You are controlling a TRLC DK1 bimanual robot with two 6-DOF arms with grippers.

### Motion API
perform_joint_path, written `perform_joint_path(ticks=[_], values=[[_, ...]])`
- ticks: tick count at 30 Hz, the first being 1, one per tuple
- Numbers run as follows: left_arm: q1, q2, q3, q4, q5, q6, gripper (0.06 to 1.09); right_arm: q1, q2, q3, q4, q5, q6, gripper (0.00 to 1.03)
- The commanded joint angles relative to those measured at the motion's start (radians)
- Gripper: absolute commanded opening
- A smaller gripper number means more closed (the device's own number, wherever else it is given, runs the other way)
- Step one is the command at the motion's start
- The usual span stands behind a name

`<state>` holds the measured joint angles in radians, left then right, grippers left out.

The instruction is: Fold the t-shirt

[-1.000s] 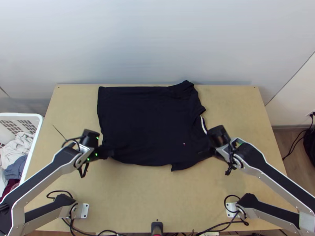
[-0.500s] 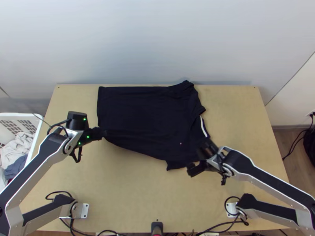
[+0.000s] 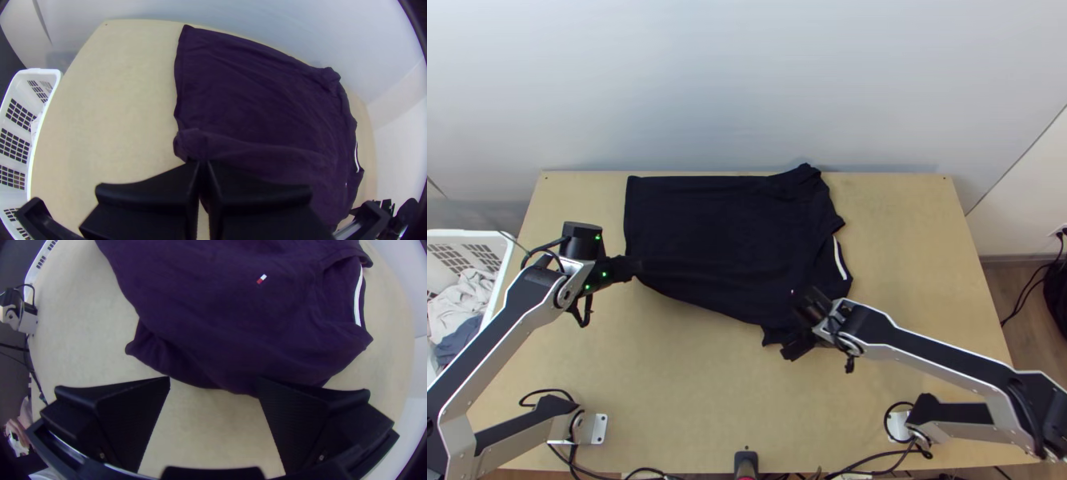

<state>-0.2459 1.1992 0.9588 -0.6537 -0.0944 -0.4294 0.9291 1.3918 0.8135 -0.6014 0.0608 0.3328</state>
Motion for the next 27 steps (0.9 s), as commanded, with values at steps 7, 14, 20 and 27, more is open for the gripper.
perform_joint_path(ticks=[7,14,20,27], values=[[0.01,0.007,-0.002,-0.009,-0.001,0.004,0.1,-0.001,0.104,-0.01,0.118,0.142,-0.052,0.08],[0.008,-0.027,0.0,-0.046,0.001,0.004,0.1,-0.027,0.024,0.007,0.046,0.18,-0.052,0.03],[-0.006,-0.116,0.005,-0.184,0.073,0.052,0.1,-0.047,-0.099,0.055,-0.163,0.178,-0.104,0.03],[-0.062,-0.211,0.054,-0.4,0.14,0.075,0.1,-0.009,-0.146,0.085,-0.37,0.105,-0.136,0.03]])
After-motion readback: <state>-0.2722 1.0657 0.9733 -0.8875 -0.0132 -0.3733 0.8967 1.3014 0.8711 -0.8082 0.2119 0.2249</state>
